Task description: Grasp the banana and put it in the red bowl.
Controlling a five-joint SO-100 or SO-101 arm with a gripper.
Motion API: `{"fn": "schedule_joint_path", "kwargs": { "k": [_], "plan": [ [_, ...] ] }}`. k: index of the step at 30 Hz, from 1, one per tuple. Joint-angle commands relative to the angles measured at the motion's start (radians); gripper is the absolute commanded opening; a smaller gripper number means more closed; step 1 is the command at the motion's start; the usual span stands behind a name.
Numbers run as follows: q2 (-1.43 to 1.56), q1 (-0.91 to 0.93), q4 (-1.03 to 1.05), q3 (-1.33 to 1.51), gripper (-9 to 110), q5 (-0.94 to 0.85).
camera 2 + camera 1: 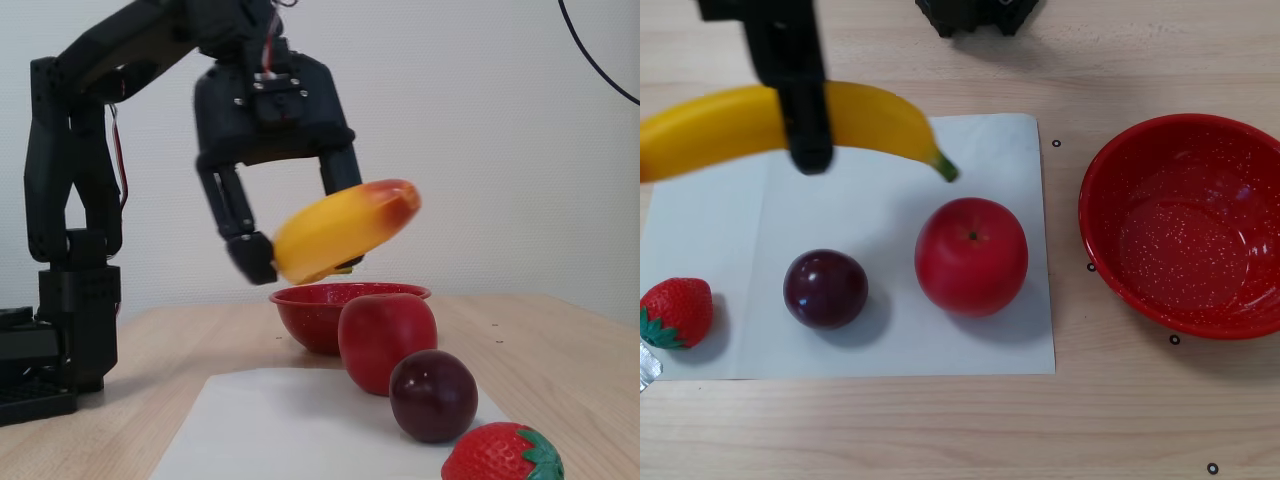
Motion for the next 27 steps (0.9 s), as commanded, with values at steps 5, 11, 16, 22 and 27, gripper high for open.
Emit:
{"fn": "schedule_joint_path", "kwargs": {
  "k": [5, 11, 16, 22, 27],
  "plan": [
    [0.233, 0.164, 0.026, -0.072, 0, -0.094],
    [0.258, 0.342, 0.026, -0.094, 0, -0.186],
    [0.278, 0.492, 0.026, -0.117, 0, -0.262],
    [0.279, 0.669, 0.026, -0.149, 0, -0.356],
    [0.265, 0.813, 0.025, -0.179, 0, -0.44]
  ]
}}
